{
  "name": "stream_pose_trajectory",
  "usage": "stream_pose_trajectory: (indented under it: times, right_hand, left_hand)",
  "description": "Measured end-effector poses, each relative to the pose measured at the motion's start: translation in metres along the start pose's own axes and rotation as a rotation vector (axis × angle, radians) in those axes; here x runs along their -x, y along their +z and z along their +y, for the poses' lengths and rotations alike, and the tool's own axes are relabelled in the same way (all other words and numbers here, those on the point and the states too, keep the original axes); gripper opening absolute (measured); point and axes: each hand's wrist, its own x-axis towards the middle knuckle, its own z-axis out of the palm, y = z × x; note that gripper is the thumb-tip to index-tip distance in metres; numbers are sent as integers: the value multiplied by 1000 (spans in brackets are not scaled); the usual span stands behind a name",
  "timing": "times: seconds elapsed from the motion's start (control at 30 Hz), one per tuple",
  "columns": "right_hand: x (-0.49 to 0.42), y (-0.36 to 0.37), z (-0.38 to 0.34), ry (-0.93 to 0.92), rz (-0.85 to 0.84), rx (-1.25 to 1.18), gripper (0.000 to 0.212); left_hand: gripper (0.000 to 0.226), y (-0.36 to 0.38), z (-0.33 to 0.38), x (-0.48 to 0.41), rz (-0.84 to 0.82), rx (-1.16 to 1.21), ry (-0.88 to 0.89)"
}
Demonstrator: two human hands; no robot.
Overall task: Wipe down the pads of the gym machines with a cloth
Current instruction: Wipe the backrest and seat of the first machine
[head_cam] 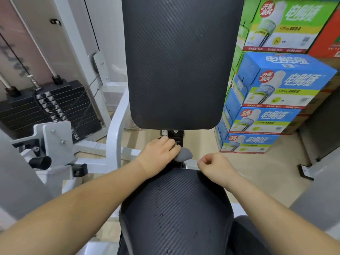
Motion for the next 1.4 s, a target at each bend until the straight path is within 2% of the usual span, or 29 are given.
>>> stream_pose_trajectory:
  times: [0.03, 0.1, 0.13, 0.17, 0.23, 0.27, 0.3, 0.33, 0.4, 0.47, 0.57, 0.63, 0.73, 0.83, 0.9, 1.0, 1.17, 1.23, 1.3, 1.4]
  right_hand:
    - [-4, 0, -4, -4, 8, -20, 33]
    - [-11, 2, -20, -6, 15, -122, 37]
    - [-13, 4, -30, 7, -11, -222, 42]
    - [-12, 7, -42, 48, -63, -361, 47]
    - [-11, 16, -63, 142, -200, -670, 44]
    - [-11, 22, -70, 168, -202, -779, 34]
    - [-13, 27, -72, 173, -135, -828, 20]
    - [-14, 30, -73, 165, -24, -798, 8]
    - [-19, 36, -68, 76, 206, -559, 17]
    - [-22, 43, -69, -57, 281, -322, 21]
    - [-27, 56, -82, -160, 283, -82, 33]
    - [-34, 59, -88, -213, 308, 72, 35]
    - [-41, 54, -86, -399, 272, 377, 25]
    - [-45, 44, -75, -601, 139, 616, 22]
    - [-44, 34, -70, -612, 62, 767, 19]
    - [-36, 20, -63, -491, 143, 707, 21]
    - [-31, -8, -48, -122, 271, 522, 28]
    - [-32, -13, -47, -119, 306, 369, 26]
    - [-26, -4, -57, -192, 250, 264, 26]
    - [-23, 26, -74, -260, 198, 194, 38]
  left_hand:
    - [37, -7, -4, 5, -25, 79, -87]
    - [36, -23, -10, 13, 13, 311, -438]
    - [33, -31, -8, 16, 50, 463, -633]
    - [32, -38, -3, 16, 92, 606, -749]
    - [44, -45, 11, 16, 125, 835, -736]
    - [56, -47, 18, 16, 81, 956, -688]
    - [66, -48, 23, 18, 10, 1023, -642]
    - [72, -45, 25, 21, -37, 1013, -609]
    - [66, -36, 22, 30, -20, 880, -616]
    - [49, -26, 20, 40, 42, 825, -714]
    - [28, -16, 21, 46, 13, 785, -889]
    - [22, -13, 22, 47, -51, 788, -972]
    - [21, -12, 22, 45, -77, 830, -996]
    - [23, -15, 24, 43, -90, 848, -992]
    - [27, -17, 24, 45, -110, 847, -985]
    - [33, -19, 25, 48, -134, 839, -995]
    - [38, -22, 29, 45, -201, 795, -966]
    - [40, -24, 31, 43, -215, 764, -934]
    - [37, -24, 31, 41, -206, 748, -901]
    - [39, -23, 29, 42, -229, 787, -920]
